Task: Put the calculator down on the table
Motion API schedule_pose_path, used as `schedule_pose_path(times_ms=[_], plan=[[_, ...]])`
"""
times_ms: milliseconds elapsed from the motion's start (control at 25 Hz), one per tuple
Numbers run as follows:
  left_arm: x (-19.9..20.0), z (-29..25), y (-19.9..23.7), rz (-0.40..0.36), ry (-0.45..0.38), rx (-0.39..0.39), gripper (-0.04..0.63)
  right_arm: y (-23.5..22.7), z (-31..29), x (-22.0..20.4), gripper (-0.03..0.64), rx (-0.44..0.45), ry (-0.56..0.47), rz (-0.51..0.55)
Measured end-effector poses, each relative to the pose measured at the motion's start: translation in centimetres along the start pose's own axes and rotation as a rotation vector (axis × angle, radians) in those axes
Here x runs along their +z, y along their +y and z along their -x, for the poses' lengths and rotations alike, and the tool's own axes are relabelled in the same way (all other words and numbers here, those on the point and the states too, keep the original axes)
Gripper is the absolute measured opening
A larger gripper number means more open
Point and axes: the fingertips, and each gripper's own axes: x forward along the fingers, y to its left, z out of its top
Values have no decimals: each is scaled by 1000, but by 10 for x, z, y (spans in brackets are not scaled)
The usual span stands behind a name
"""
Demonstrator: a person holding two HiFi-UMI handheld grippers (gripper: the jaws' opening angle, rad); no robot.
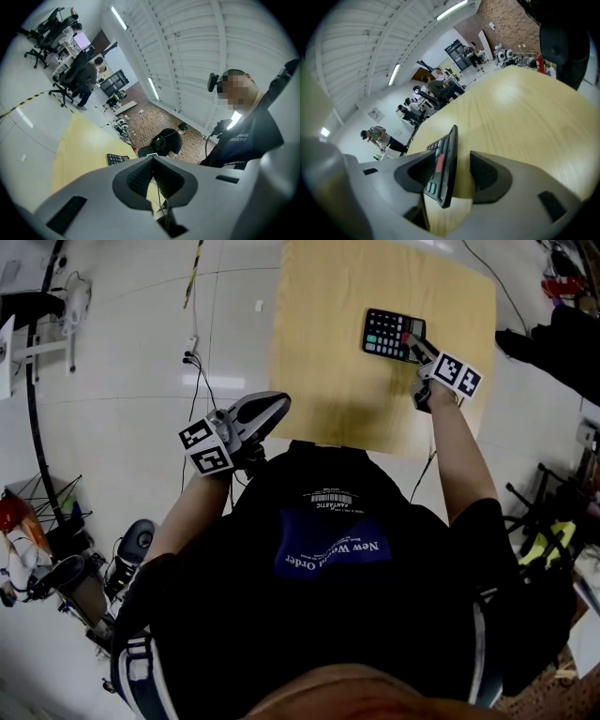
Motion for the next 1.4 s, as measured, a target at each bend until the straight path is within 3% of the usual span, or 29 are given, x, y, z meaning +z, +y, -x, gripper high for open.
schedule_pose_path(times_ms=[80,160,280,400,520,640,680,840,920,1160,1400], plan=[[-1,0,2,-3,-4,2,6,-2,7,8,244,-20,-30,20],[1,0,3,-13,-11,0,6,3,24,20,245,-13,-93,49],[14,2,-10,-54,-33,-5,6,42,72,38,245,122,-189,74],[52,0,-25,-133,-87,-21,6,91,132,71,244,280,-281,130],[101,-16,-45,-245,-146,-42,6,136,188,110,157,413,-369,214],[122,-23,-78,-361,-161,-48,6,179,246,118,-1,476,-424,341],[127,-23,-87,-392,-160,-42,6,192,262,117,-12,488,-438,377],[140,-25,-113,-482,-160,-4,6,223,299,104,-12,482,-448,487],[137,-25,-122,-511,-161,0,6,227,305,93,-12,469,-426,490],[110,-24,-133,-460,-168,2,6,217,299,49,-15,453,-356,496],[112,-17,-141,-486,-170,-11,6,231,296,43,-15,447,-346,581]])
